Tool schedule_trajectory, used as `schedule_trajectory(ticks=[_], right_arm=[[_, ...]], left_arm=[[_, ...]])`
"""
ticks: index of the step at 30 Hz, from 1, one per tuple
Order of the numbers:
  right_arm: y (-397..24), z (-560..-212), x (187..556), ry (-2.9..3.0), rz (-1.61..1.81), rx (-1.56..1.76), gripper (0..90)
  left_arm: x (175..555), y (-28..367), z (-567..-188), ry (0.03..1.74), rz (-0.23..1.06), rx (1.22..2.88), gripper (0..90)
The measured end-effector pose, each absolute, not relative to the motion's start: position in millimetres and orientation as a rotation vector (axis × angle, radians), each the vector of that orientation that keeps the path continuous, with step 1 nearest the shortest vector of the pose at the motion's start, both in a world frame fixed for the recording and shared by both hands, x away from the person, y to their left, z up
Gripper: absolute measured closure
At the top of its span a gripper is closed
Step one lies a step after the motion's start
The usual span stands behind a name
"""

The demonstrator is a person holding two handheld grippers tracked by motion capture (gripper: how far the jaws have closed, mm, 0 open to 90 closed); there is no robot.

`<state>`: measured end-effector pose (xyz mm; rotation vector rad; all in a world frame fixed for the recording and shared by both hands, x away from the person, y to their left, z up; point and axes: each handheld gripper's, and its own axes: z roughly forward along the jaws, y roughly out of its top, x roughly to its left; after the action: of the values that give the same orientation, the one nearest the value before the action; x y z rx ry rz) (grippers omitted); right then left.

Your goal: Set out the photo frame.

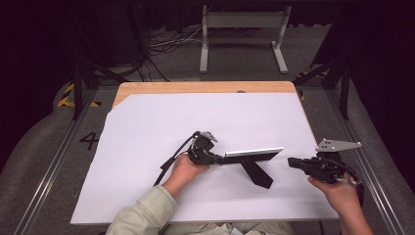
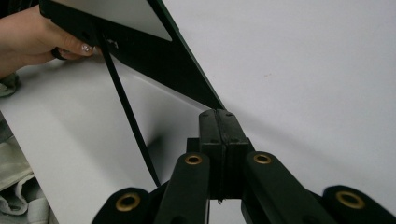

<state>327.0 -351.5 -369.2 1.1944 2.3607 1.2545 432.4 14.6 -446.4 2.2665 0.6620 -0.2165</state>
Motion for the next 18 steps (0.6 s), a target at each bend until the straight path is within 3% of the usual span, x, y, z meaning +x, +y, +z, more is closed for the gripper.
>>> schedule_trajectory(ticks=[18], right_arm=[[-352,-353,327,2.318,1.314,1.171,89.8]], left_arm=[[392,-9,-443,0.466,-0.36,2.365,90.0]])
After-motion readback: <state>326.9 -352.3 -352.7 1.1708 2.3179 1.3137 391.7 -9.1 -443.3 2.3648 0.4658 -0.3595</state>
